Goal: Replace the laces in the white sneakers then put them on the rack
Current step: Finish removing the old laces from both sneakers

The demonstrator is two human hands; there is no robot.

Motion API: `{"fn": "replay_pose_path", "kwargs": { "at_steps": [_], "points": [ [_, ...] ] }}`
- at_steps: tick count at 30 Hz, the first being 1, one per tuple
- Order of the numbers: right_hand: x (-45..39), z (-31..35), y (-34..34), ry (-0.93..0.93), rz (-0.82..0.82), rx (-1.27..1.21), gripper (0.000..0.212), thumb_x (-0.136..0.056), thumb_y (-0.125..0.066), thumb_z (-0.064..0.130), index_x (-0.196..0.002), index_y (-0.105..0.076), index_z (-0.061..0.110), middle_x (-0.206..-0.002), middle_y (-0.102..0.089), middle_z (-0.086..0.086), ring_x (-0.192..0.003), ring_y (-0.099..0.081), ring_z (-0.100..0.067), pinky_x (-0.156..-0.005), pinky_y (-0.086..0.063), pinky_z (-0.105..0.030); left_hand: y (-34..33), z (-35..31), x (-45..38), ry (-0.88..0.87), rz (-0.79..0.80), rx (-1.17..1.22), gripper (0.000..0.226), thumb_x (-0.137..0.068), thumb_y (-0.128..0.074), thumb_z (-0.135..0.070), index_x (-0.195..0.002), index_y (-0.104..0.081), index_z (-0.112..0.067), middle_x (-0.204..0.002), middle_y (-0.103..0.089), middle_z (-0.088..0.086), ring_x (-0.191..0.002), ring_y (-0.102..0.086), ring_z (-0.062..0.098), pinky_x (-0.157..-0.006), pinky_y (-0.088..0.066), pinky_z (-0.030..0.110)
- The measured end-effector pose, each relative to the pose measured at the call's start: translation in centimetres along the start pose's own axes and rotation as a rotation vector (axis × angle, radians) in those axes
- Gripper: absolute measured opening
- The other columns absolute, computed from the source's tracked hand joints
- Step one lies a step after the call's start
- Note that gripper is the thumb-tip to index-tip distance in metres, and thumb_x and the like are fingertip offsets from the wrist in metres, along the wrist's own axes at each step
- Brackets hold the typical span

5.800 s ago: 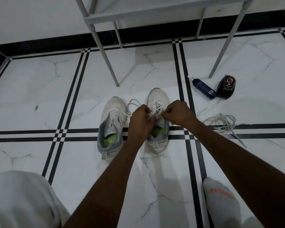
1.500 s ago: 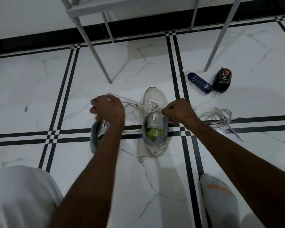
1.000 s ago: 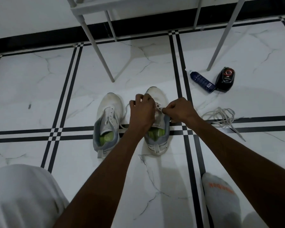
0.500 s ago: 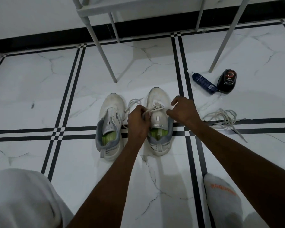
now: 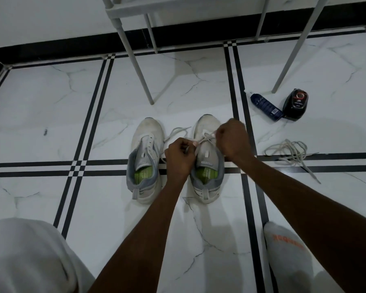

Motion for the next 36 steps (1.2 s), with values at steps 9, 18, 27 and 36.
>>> {"fn": "replay_pose_path", "kwargs": {
  "at_steps": [9, 18, 27, 36],
  "points": [
    [0.3, 2.6, -3.2, 0.059, 0.370, -0.201, 0.020, -0.084, -0.070, 0.037, -0.084, -0.079, 0.018, -0.094, -0.070, -0.005, -0.096, -0.062, -0.028, -0.090, -0.048, -0.041, 0.1, -0.2, -0.2, 0.011, 0.008, 0.016, 0.008, -0.088, -0.073, -0.011, -0.081, -0.072, -0.012, -0.071, -0.066, -0.016, -0.065, -0.063, -0.010, -0.061, -0.045, 0.006],
    [-3.5, -9.7, 3.1, -0.463, -0.107, 0.149, 0.027, -0.096, -0.046, 0.017, -0.096, -0.067, 0.000, -0.090, -0.065, -0.016, -0.091, -0.062, -0.033, -0.079, -0.039, -0.030, 0.7, 0.6, -0.1, 0.041, -0.025, 0.003, 0.014, -0.090, -0.075, -0.019, -0.079, -0.069, -0.013, -0.069, -0.065, -0.011, -0.063, -0.061, -0.007, -0.060, -0.043, 0.005],
    [0.3, 2.7, -5.8, 0.084, 0.396, -0.144, 0.021, -0.088, -0.066, 0.036, -0.085, -0.079, 0.020, -0.096, -0.068, -0.008, -0.104, -0.055, -0.028, -0.090, -0.038, -0.037, 0.6, 0.4, 0.0, 0.007, -0.024, -0.035, 0.010, -0.089, -0.072, -0.015, -0.080, -0.069, -0.014, -0.070, -0.066, -0.012, -0.066, -0.063, -0.004, -0.062, -0.048, 0.010],
    [-3.3, -9.1, 3.2, -0.489, -0.059, -0.197, 0.047, -0.088, -0.052, 0.039, -0.107, -0.064, -0.003, -0.117, -0.058, -0.022, -0.107, -0.055, -0.035, -0.095, -0.046, -0.039, 1.0, 0.1, 0.5, 0.037, -0.055, -0.051, 0.015, -0.092, -0.071, -0.018, -0.081, -0.067, -0.008, -0.066, -0.062, -0.009, -0.061, -0.059, -0.006, -0.056, -0.043, 0.008]
  ]
}}
Point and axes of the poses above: each hand's wrist, its own x-axis away from the middle knuckle, its own y-axis out of the back of the hand, z = x × y, the point moved 7 cm from there along -x, towards the middle knuckle
